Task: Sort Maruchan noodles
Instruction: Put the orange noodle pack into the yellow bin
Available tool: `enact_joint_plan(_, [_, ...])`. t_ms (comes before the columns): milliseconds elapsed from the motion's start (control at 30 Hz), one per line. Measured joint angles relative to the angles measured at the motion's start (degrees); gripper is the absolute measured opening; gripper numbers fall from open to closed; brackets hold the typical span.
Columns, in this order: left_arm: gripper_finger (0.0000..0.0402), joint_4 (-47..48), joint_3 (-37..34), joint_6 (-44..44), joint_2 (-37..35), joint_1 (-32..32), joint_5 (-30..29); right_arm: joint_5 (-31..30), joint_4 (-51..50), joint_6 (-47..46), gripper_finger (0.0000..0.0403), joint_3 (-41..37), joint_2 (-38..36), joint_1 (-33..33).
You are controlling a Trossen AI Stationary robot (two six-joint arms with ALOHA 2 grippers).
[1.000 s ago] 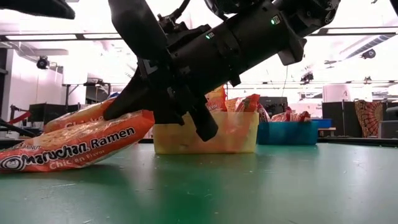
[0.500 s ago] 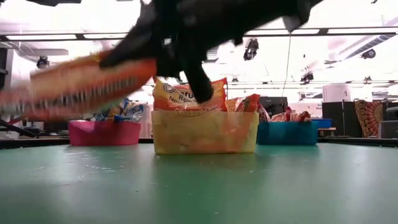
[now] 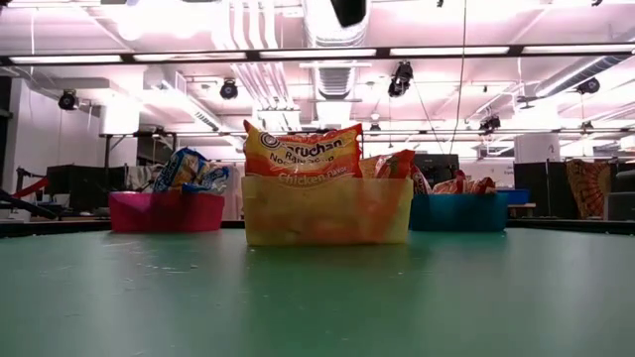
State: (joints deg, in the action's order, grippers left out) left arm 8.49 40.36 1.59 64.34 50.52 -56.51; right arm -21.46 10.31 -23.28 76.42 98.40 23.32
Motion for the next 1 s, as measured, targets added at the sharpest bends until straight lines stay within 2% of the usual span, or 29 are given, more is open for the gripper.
enact_joint_plan(200, [0.0047, -0.2, 0.0, -0.2, 0.0, -0.1, 0.0, -7.2, -10.3, 9.8, 0.0036, 0.0, -6.7, -0.7])
enact_joint_plan(400, [0.0047, -0.5, 0.0, -0.4, 0.0, -0.6, 0.0, -9.0, -19.1, 14.2, 0.0036, 0.0, -11.6, -3.9])
enact_joint_plan(667, [0.0047, -1.4, 0.0, -2.0, 0.0, -5.2, 0.1, -8.5, -27.5, 24.7, 0.0036, 0.7, -13.4, -9.9])
enact_joint_plan(833, [0.0047, -1.7, -0.6, -4.1, 0.1, -10.3, 5.7, -7.6, -32.0, 30.5, 0.0036, 2.5, -13.5, -13.4])
enact_joint_plan(1000, [0.0047, -4.0, -1.6, -7.4, 0.8, -16.8, 11.4, 0.5, -36.7, 34.8, 0.0035, 4.9, -13.2, -16.8])
